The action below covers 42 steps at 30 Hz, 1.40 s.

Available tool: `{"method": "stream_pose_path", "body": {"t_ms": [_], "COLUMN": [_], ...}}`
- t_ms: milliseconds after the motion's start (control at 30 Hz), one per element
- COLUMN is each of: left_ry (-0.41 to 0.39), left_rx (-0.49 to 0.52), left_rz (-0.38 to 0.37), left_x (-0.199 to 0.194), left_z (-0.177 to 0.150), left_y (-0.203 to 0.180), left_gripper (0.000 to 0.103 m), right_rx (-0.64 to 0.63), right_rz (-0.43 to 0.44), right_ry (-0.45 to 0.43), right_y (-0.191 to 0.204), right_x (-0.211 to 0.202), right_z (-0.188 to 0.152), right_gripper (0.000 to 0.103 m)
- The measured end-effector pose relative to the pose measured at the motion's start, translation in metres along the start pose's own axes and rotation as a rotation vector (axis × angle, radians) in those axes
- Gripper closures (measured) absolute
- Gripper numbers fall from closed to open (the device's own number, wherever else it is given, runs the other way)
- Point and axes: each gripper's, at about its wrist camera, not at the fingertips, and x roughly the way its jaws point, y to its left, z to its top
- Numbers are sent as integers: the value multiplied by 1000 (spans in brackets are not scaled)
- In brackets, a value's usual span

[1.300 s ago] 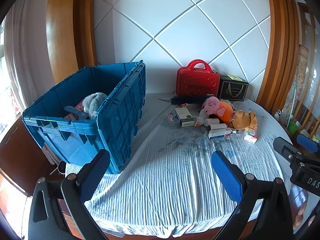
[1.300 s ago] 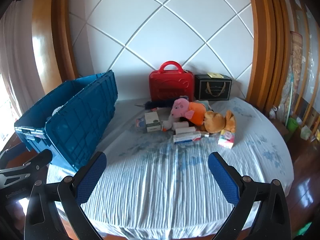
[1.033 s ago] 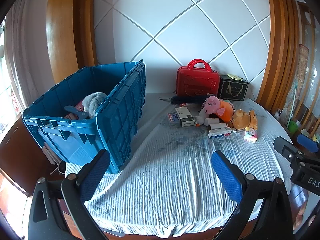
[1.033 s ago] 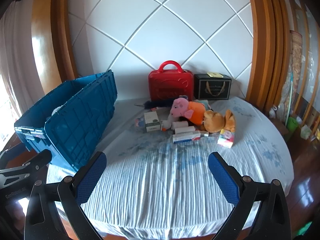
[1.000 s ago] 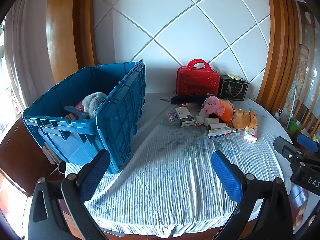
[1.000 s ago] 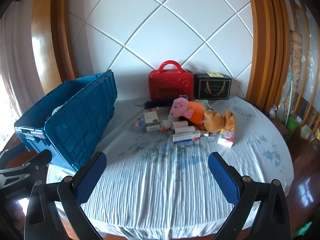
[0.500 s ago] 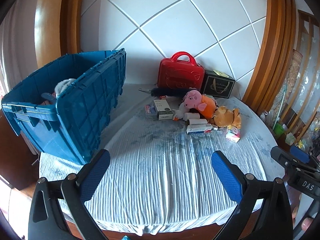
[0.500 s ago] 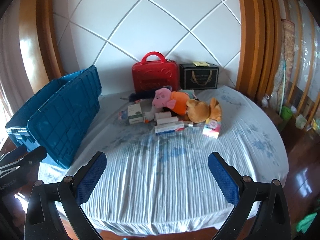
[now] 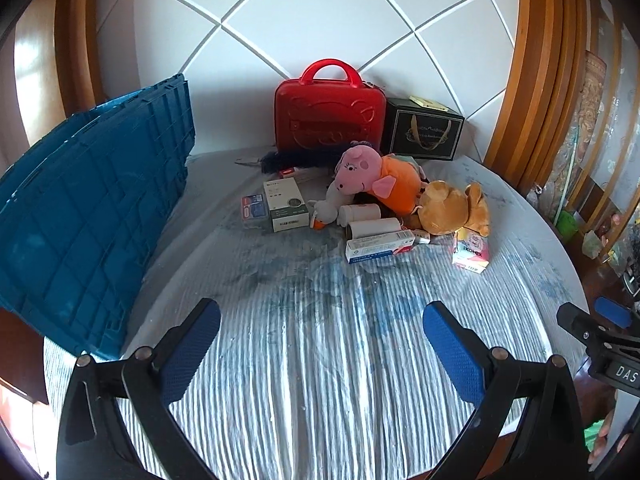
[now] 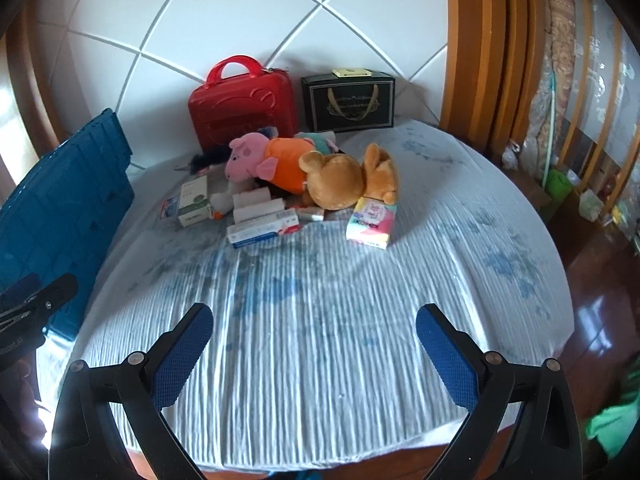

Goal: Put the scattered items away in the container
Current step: 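Move both tools toward the scattered items on the bed, then grasp the Kotex pad pack with the right tool while the left tool grasps a white medicine box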

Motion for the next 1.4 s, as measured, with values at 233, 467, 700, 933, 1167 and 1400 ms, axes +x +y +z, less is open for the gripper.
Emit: {"method": "stream_pose_path", "body": {"t_ms": [233,467,700,933,1167,1400], "left_ry": [53,96,140,177,198,253], "left_rx": [60,106,84,104,151,190], "left_rz": [-15,-21,10,-32,-114,-197], "left_x": [102,222,312,348,347,323], "left_z": [27,28,14,9,8,-13], "left_y": [-20,-43,-48,-67,-109,-137], "left_gripper": [0,0,0,0,0,0], "right_rx": [7,46,80,131,157,155], "right_rz": [-31,-41,-73,-103,-112,-179], "right_ry": [34,63,85,91,118,129], "right_y": [-12,-40,-78,-91,-96,-120], "right_x": [67,157,244,290,322,324], "right_z": [36,50,46,46,48,38], "right_gripper": [0,0,0,0,0,0]}}
